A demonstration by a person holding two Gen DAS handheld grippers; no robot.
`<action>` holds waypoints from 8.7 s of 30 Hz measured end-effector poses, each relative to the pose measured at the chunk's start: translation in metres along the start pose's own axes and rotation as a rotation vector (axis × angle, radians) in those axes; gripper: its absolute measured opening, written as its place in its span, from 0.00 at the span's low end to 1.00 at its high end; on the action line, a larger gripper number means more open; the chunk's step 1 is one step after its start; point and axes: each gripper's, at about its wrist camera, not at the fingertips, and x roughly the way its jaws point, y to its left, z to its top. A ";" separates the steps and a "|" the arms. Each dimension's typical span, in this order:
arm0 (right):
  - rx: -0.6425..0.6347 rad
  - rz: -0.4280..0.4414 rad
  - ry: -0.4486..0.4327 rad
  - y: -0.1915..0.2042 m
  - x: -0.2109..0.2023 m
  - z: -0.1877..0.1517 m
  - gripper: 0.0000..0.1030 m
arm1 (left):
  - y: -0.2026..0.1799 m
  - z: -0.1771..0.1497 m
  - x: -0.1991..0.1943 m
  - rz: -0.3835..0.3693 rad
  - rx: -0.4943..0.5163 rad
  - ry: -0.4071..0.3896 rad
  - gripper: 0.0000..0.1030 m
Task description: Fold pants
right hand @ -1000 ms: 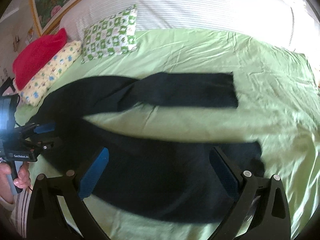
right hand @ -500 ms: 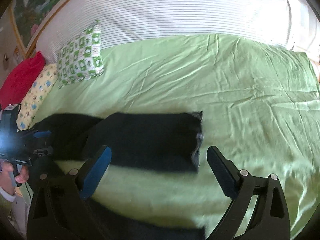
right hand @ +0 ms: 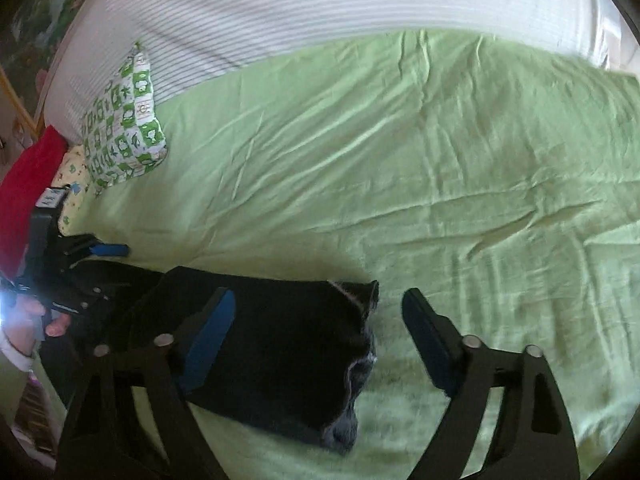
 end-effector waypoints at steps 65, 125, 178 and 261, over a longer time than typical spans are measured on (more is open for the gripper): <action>-0.265 0.001 -0.028 -0.004 -0.136 -0.223 0.44 | -0.158 -0.213 -0.075 -0.278 -0.154 -0.182 0.34; -0.316 0.606 0.102 0.287 0.011 -0.176 0.54 | 0.146 -0.318 -0.195 0.019 -0.713 -0.375 0.72; -0.507 0.619 0.100 0.363 0.020 -0.207 0.04 | 0.095 -0.465 -0.203 0.107 -0.951 -0.468 0.54; -0.119 0.277 -0.101 0.200 -0.053 -0.199 0.41 | -0.013 -0.392 -0.203 0.094 -0.931 -0.550 0.57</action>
